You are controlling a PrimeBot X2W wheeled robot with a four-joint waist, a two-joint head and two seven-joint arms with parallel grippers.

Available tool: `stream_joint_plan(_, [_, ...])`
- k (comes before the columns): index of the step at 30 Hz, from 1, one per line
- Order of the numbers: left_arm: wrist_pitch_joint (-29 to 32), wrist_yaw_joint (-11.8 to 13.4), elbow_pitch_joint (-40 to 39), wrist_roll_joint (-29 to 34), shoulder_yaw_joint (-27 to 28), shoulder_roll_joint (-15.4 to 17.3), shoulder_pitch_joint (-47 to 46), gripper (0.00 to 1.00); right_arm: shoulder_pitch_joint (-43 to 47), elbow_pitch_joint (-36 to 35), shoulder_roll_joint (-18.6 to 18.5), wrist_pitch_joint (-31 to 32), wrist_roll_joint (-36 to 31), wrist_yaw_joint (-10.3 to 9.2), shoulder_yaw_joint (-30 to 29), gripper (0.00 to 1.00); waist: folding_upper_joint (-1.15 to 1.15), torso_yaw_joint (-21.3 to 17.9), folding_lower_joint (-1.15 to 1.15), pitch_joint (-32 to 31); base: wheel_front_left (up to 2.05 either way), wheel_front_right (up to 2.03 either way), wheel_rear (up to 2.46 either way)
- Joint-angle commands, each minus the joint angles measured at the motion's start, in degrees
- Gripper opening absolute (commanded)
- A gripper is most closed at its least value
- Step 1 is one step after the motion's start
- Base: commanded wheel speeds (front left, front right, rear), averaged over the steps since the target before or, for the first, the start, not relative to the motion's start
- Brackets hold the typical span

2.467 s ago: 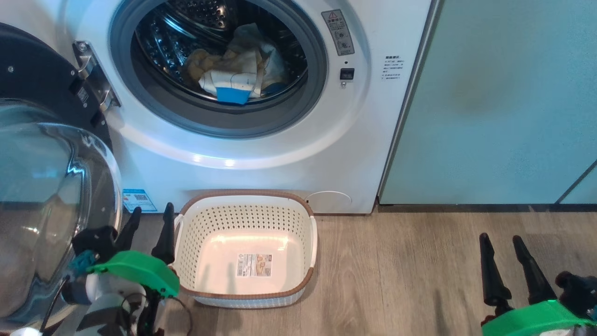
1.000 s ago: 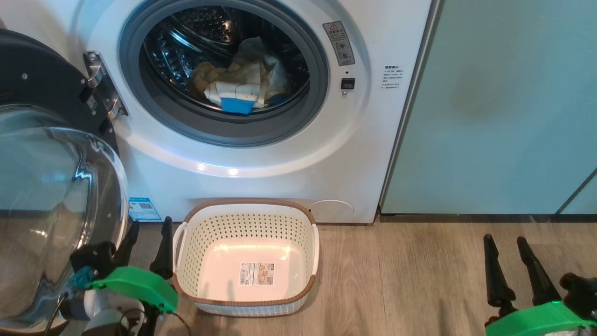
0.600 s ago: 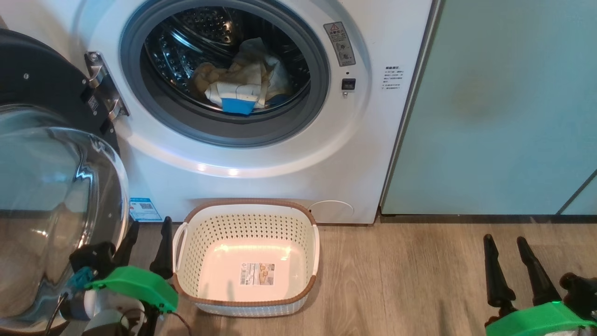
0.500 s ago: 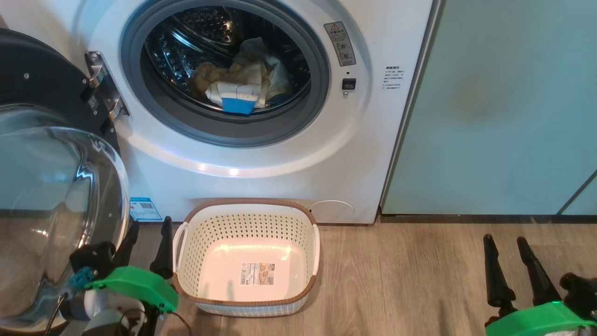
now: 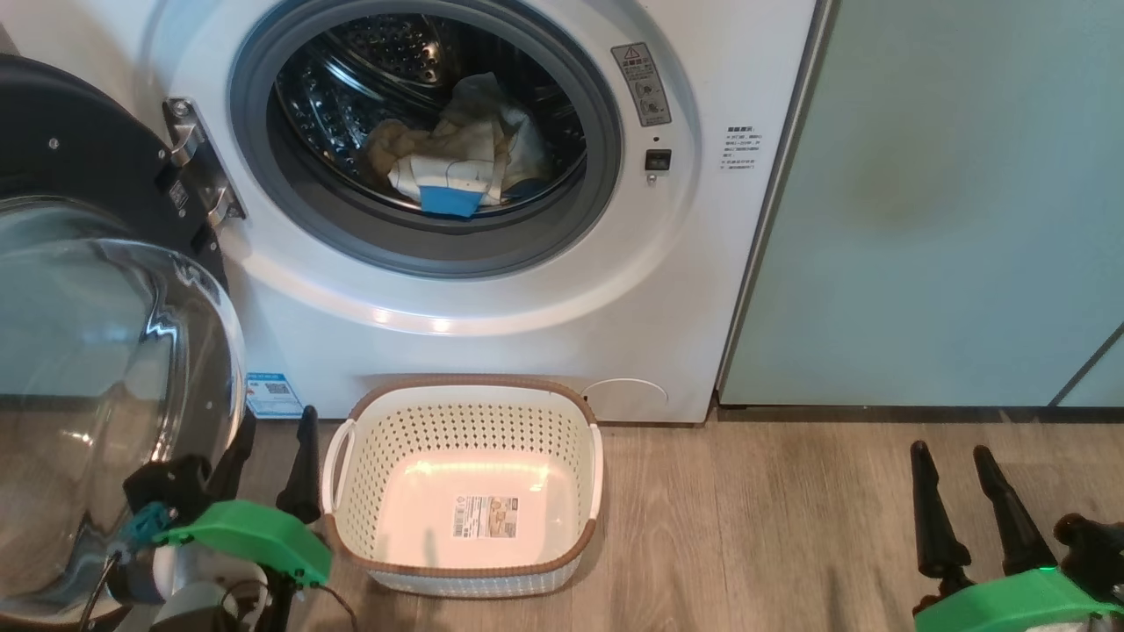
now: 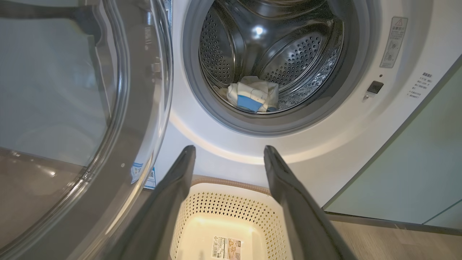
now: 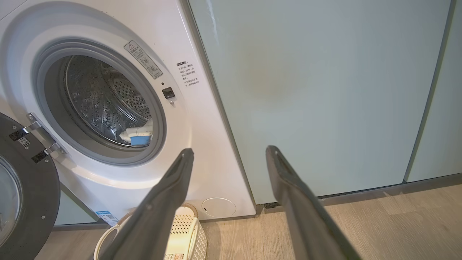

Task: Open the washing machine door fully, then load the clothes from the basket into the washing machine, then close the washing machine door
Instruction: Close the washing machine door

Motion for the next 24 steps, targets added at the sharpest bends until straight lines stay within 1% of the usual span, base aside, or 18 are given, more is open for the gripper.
stream_joint_plan(1, [-0.52,-0.06,-1.61,-0.08,2.39,0.97,-2.11,1.0,-0.68,-1.85,-1.31,-0.55,-0.29,0.25,1.06,1.0,0.0,-0.04,0.0,0.0,-0.95,0.82,0.13])
stream_joint_plan(7, [-0.52,-0.06,-1.42,-0.22,2.64,0.66,-2.29,1.0,-0.73,-1.8,-1.43,-0.55,-0.29,0.25,1.17,1.0,0.0,0.03,0.0,0.19,-1.45,1.29,0.17])
stream_joint_plan(17, [-0.52,-0.06,-1.72,-0.19,2.29,0.83,-2.35,1.0,-0.71,-1.68,-1.34,-0.55,-0.28,0.25,1.24,1.0,0.0,0.05,0.0,0.34,-2.11,1.8,0.31])
stream_joint_plan(24, [-0.52,-0.07,-1.77,-0.17,2.19,1.03,-2.14,1.0,-0.59,-1.61,-1.24,-0.55,-0.21,0.25,1.31,1.0,0.0,-0.04,0.0,0.25,-1.07,1.06,0.01])
